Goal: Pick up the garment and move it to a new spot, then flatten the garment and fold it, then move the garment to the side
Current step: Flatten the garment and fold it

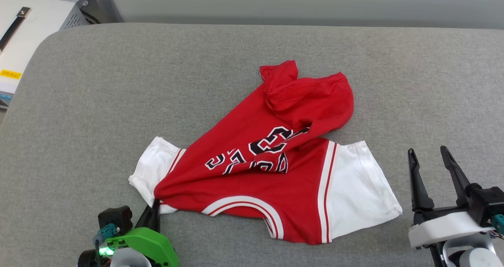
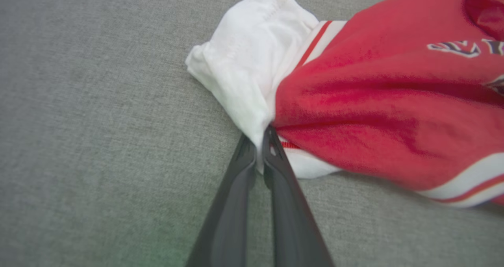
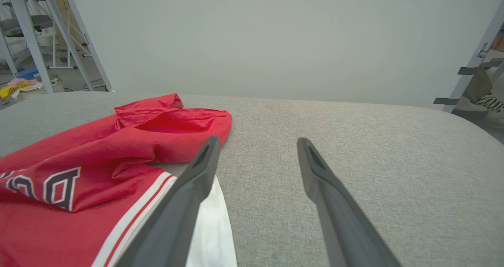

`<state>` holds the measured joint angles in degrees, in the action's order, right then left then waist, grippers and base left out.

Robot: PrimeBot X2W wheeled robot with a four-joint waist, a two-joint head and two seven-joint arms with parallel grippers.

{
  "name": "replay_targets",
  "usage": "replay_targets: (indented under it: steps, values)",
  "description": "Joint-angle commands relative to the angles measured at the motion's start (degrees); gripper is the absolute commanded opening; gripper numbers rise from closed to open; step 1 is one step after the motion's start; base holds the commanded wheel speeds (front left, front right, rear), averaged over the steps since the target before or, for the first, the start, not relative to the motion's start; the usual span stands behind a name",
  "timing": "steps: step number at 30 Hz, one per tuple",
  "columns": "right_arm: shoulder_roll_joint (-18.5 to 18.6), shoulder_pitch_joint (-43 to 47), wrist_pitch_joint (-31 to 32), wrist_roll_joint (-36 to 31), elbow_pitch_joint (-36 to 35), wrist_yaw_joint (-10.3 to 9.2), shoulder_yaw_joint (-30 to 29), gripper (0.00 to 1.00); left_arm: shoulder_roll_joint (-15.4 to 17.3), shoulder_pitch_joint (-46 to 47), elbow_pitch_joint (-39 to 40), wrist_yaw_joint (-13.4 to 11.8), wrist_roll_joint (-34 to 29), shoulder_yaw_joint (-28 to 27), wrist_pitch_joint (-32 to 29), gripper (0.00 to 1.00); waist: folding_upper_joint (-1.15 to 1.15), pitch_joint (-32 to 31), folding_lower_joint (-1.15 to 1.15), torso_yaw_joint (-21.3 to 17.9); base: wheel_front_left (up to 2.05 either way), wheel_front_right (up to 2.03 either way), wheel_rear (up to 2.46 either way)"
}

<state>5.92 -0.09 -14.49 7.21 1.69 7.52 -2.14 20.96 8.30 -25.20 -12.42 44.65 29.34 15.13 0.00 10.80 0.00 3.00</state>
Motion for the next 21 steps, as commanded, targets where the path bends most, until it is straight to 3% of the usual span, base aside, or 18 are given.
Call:
replay_targets:
  steps: [1,2,3,4,8,14,21]
  values:
    - [0.29,0.45,-0.50,-0.28,0.21,-0.03,-0.17,1.00,-0.45,-0.98,-2.07,0.51,-0.82,-0.43,-0.14,0.00,0.00,-0.08,0.00,0.18,0.00,0.00,0.00]
    - [0.31,0.42,-0.43,-0.33,0.25,-0.03,-0.11,1.00,-0.79,-0.88,-2.96,0.87,-1.41,-0.64,-0.14,0.00,0.00,-0.17,0.00,0.26,0.00,0.00,0.00]
    - [0.37,0.37,-0.29,-0.34,0.27,-0.03,-0.01,1.00,-1.18,-0.69,-3.76,1.14,-2.32,-1.03,-0.14,0.33,0.00,-0.36,0.00,0.41,0.00,0.00,0.00]
    - [0.46,0.34,-0.14,-0.32,0.24,-0.03,0.07,1.00,-1.37,-0.51,-3.94,1.10,-3.34,-1.59,-0.14,0.97,0.00,-0.53,0.00,0.54,0.00,0.00,0.00]
    - [1.46,0.16,0.54,-0.33,-0.61,-0.03,-0.01,1.00,-1.81,-0.95,-1.35,-0.14,-9.25,-5.59,-0.14,1.00,0.00,-1.64,0.00,1.35,0.00,0.00,0.00]
    - [4.86,-0.99,3.46,-0.19,-4.37,-0.03,-0.34,1.00,-1.87,-4.75,8.71,-3.35,-19.45,-12.24,-0.14,1.00,0.00,-3.32,0.00,2.56,0.00,0.00,0.00]
    - [12.62,-3.54,11.92,1.37,-9.84,-0.03,2.91,1.00,-2.20,-8.06,18.73,-4.63,-28.12,-15.64,-0.14,1.00,0.00,-4.39,0.00,3.74,0.00,0.00,0.00]
